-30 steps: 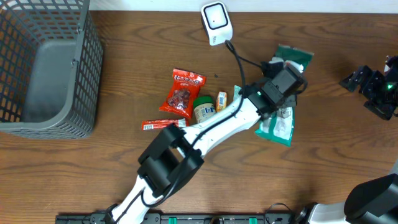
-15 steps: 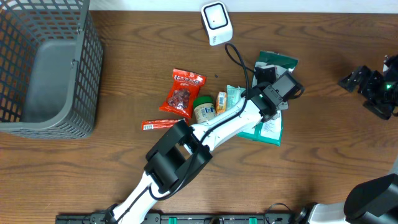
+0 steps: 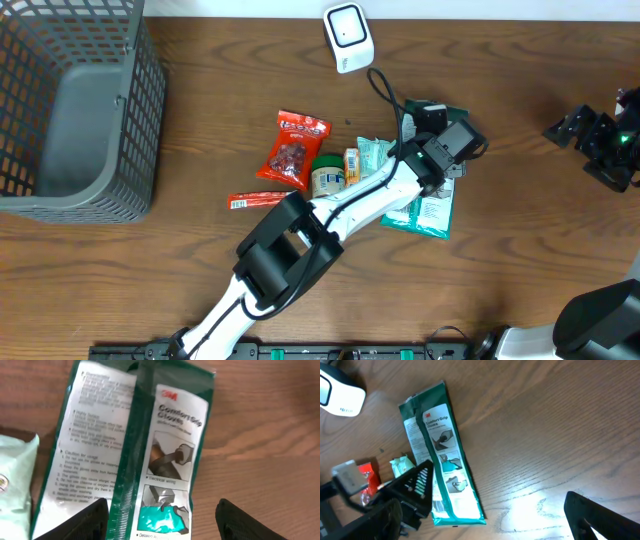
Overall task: Scan the item barcode
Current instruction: 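Carry the gloves pack right and lay it beside the wipes pack, then retract the left arm and move the right gripper to the wipes pack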
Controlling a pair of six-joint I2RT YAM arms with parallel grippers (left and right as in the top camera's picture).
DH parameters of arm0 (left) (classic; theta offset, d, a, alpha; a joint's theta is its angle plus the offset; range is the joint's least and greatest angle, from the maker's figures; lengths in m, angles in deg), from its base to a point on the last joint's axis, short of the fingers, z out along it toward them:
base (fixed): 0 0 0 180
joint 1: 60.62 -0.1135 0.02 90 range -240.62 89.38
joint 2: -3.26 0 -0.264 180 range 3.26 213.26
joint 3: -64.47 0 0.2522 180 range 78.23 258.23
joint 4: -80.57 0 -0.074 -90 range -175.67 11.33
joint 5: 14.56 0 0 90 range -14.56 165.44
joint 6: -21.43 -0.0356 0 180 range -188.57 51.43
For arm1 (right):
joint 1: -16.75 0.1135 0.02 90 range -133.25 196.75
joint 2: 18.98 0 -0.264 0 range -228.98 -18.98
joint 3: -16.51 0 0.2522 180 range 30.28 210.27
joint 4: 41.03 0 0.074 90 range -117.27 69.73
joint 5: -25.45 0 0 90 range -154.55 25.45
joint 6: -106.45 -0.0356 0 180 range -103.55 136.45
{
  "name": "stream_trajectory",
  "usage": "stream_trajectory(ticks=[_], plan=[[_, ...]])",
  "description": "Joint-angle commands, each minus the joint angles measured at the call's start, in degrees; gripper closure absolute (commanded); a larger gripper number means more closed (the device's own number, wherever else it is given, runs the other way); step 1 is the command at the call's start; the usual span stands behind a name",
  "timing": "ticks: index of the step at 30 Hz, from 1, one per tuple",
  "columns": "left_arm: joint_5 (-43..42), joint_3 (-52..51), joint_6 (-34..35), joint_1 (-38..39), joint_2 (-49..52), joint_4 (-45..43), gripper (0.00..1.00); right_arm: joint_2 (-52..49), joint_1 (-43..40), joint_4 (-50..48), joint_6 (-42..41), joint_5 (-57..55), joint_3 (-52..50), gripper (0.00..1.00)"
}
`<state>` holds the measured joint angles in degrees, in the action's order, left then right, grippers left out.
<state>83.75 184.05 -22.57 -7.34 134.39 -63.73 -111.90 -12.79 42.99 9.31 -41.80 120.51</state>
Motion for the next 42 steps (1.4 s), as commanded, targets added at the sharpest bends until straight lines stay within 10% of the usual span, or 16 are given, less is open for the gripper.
stream_trajectory(ticks=[1, 20, 30, 42], plan=[[1.22, 0.83, -11.26, -0.44, -8.83, 0.72, 0.31, 0.02, 0.57, 0.55, 0.59, 0.72, 0.83, 0.01], [1.4, 0.83, -27.12, -28.33, -37.81, 47.89, 0.27, 0.02, 23.12, 1.31, 2.08, 0.66, 0.46, 0.01], [0.96, 0.79, -29.44, -40.98, -39.04, 54.58, 0.23, 0.0, 34.88, -9.49, -0.57, -3.61, -8.9, 0.02], [0.92, 0.2, -29.44, -40.94, -38.56, 54.8, 0.23, -0.68, 43.6, -33.86, -1.2, -1.51, -24.37, 0.34]])
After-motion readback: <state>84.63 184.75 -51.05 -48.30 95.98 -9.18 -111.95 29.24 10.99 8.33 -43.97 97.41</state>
